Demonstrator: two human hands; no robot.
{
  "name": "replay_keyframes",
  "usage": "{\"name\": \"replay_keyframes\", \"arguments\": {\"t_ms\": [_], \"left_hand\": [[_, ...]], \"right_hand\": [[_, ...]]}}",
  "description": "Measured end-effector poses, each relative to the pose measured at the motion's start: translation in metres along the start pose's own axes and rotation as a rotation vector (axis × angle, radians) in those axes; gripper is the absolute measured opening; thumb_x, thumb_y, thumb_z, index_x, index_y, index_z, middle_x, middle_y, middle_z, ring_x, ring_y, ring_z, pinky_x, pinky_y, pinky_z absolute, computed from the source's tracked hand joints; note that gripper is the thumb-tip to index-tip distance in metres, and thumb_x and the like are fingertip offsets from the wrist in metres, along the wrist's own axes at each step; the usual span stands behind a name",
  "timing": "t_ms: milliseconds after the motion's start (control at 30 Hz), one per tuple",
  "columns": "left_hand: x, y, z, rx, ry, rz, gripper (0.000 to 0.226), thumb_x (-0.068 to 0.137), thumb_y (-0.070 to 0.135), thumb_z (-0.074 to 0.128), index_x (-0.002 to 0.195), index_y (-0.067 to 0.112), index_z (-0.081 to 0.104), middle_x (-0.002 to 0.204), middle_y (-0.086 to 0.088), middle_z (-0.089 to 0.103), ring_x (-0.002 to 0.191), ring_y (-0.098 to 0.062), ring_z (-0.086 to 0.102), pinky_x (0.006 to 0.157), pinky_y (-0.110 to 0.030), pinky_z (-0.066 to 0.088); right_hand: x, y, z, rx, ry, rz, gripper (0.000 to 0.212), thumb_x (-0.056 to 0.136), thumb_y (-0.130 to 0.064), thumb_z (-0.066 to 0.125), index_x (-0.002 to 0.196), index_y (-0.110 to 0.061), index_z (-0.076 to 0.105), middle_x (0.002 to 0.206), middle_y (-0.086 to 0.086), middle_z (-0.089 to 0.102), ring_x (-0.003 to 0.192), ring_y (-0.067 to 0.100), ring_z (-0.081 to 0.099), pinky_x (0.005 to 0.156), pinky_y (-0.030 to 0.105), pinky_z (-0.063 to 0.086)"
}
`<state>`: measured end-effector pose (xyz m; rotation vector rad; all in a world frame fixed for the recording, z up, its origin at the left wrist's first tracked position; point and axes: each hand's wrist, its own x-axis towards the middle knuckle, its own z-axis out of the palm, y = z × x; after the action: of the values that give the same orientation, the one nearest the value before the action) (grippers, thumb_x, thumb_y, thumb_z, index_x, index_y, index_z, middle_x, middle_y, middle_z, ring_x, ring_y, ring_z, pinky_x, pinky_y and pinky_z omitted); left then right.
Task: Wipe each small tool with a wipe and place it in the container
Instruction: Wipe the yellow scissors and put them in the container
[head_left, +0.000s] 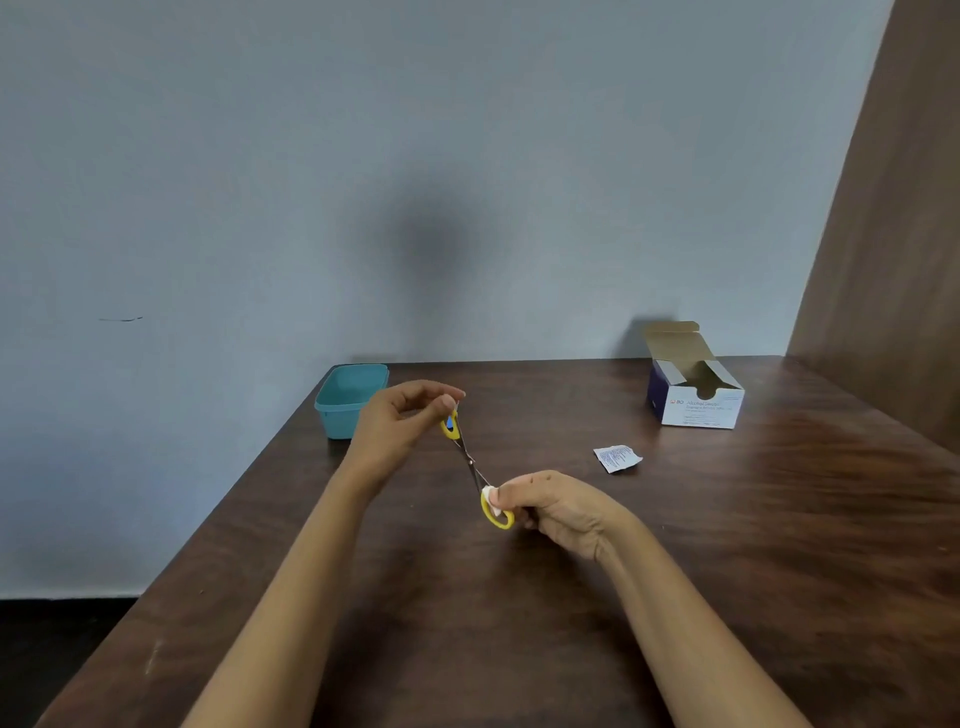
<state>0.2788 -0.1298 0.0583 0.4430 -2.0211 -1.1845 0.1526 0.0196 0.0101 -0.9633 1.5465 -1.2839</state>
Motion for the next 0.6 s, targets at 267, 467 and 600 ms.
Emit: {"name": "replay_keyframes", "arguments": {"t_ms": [267, 467, 600], "left_hand": [[0.012, -0.002, -0.016, 0.316, -0.068, 0.074, 0.013, 0.084, 0.018, 0.071, 0.087, 0.03, 0.075, 0.087, 0.011, 0.074, 0.086, 0.0, 0.064, 0.077, -0.013, 0.046], [0.013, -0.006, -0.026, 0.496, -0.077, 0.171, 0.017, 0.084, 0.017, 0.07, 0.08, 0.034, 0.072, 0.085, 0.007, 0.07, 0.094, -0.012, 0.048, 0.077, -0.026, 0.041], [0.017, -0.011, -0.03, 0.549, -0.101, 0.242, 0.019, 0.083, 0.022, 0.072, 0.083, 0.041, 0.069, 0.086, 0.009, 0.069, 0.097, -0.013, 0.045, 0.086, -0.037, 0.041]], "right_hand": [[0.002, -0.004, -0.005, 0.211, 0.167, 0.062, 0.022, 0.083, -0.015, 0.068, 0.06, -0.015, 0.071, 0.062, -0.007, 0.059, 0.059, 0.005, 0.037, 0.054, 0.017, 0.029], [-0.003, -0.008, -0.012, 0.236, 0.0, 0.141, 0.022, 0.087, -0.022, 0.062, 0.071, -0.015, 0.074, 0.072, -0.008, 0.059, 0.066, 0.006, 0.038, 0.062, 0.019, 0.03], [-0.004, -0.01, -0.017, 0.301, -0.051, 0.223, 0.025, 0.085, -0.022, 0.061, 0.067, -0.016, 0.078, 0.085, -0.003, 0.06, 0.066, 0.007, 0.039, 0.062, 0.018, 0.031]]}}
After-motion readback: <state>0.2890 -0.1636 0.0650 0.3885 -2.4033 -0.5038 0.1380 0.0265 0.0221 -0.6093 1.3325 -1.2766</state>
